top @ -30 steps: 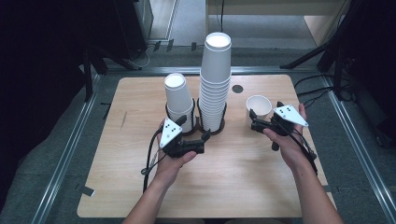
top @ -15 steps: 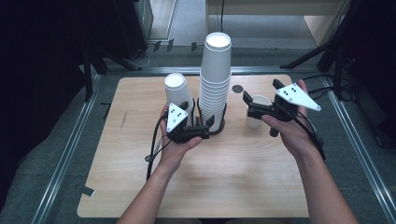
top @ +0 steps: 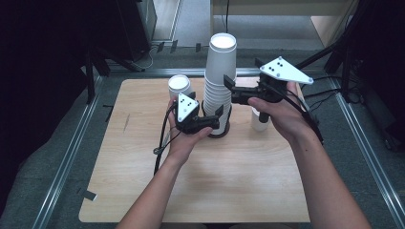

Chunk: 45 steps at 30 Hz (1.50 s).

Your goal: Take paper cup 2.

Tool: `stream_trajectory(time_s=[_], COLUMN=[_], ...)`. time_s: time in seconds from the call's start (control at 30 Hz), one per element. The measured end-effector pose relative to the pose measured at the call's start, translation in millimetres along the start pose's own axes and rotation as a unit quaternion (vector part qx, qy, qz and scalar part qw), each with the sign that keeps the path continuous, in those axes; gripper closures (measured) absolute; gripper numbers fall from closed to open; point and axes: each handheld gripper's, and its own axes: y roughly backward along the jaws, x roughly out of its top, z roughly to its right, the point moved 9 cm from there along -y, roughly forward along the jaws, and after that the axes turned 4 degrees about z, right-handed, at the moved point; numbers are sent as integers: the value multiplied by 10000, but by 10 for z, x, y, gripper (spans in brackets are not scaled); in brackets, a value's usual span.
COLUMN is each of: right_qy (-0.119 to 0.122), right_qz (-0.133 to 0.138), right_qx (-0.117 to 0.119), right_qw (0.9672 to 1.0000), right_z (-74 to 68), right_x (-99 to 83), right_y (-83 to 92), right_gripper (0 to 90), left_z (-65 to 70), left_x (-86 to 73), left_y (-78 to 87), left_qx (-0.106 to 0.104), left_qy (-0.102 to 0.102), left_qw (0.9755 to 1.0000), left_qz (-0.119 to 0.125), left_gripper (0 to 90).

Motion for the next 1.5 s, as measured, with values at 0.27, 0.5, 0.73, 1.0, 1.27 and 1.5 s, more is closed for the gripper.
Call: stream_trajectory(time_s=[0.27,0.5,0.73,1.0,1.27,1.5], right_qy=[6,-84,-145,-207,-220,-280], right_qz=[-226,-328,-363,-400,-434,-516], right_qx=[-7,19,-17,-12,10,-36], right_qw=[9997,9994,9992,9990,9988,9983], right_z=[-79,-71,-23,31,46,77], right_x=[12,25,46,48,19,6], right_y=[-238,-340,-402,-437,-482,-559], right_gripper=[0,0,0,26,40,26], left_z=[29,44,73,88,62,36], left_x=[64,135,206,304,342,348], left_y=[-110,-146,-228,-337,-402,-412], left_qx=[41,46,38,148,225,292], left_qy=[-20,-37,-10,13,0,22], left_qw=[9999,9997,9996,9994,9994,9992], left_qz=[107,240,290,320,275,264], left_gripper=[0,0,0,0,0,37])
